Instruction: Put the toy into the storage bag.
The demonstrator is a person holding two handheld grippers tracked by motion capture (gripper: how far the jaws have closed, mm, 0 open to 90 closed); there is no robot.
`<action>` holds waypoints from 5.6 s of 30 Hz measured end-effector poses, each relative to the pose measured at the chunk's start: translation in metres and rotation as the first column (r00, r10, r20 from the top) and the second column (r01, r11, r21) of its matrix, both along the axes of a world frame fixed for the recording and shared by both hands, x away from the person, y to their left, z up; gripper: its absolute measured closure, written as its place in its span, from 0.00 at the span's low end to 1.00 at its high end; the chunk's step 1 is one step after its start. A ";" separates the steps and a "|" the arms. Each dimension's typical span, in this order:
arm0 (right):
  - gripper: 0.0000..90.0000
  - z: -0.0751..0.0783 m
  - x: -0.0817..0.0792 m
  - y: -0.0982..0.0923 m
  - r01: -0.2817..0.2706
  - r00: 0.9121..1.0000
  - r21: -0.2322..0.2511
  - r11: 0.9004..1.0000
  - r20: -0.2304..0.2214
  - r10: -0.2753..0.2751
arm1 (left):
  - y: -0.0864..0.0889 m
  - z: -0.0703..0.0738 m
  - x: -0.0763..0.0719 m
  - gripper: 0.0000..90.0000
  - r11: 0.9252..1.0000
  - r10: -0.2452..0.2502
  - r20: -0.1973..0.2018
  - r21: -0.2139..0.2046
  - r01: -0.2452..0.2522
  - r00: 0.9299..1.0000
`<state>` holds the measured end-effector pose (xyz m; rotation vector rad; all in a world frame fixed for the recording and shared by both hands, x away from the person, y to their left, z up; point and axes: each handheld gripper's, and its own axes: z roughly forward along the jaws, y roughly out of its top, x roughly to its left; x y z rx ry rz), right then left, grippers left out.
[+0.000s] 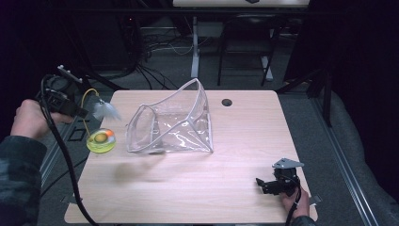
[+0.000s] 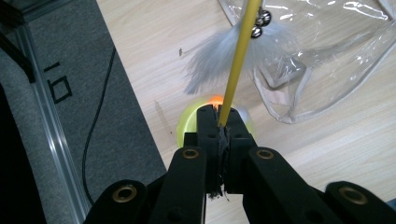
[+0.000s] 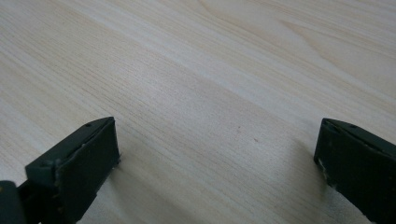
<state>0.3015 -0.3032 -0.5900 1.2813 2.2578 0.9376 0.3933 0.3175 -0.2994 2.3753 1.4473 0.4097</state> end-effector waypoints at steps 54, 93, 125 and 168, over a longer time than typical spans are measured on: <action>0.00 0.000 0.000 0.000 -0.003 1.000 -0.003 1.000 -0.003 0.003 | -0.070 0.087 0.017 0.98 0.988 -0.152 0.096 0.012 0.151 0.984; 0.00 0.000 0.000 0.001 -0.003 1.000 0.006 1.000 0.002 0.003 | -0.138 0.032 0.067 0.98 0.964 -0.266 0.006 -0.008 0.266 0.964; 0.00 0.000 0.000 0.001 -0.004 1.000 0.006 1.000 0.000 0.004 | -0.171 -0.045 0.088 0.98 0.955 -0.293 -0.053 -0.054 0.290 0.955; 0.00 0.000 0.000 0.001 -0.006 1.000 0.003 1.000 0.000 0.006 | -0.153 -0.072 0.078 0.67 0.960 -0.263 -0.096 -0.124 0.251 0.960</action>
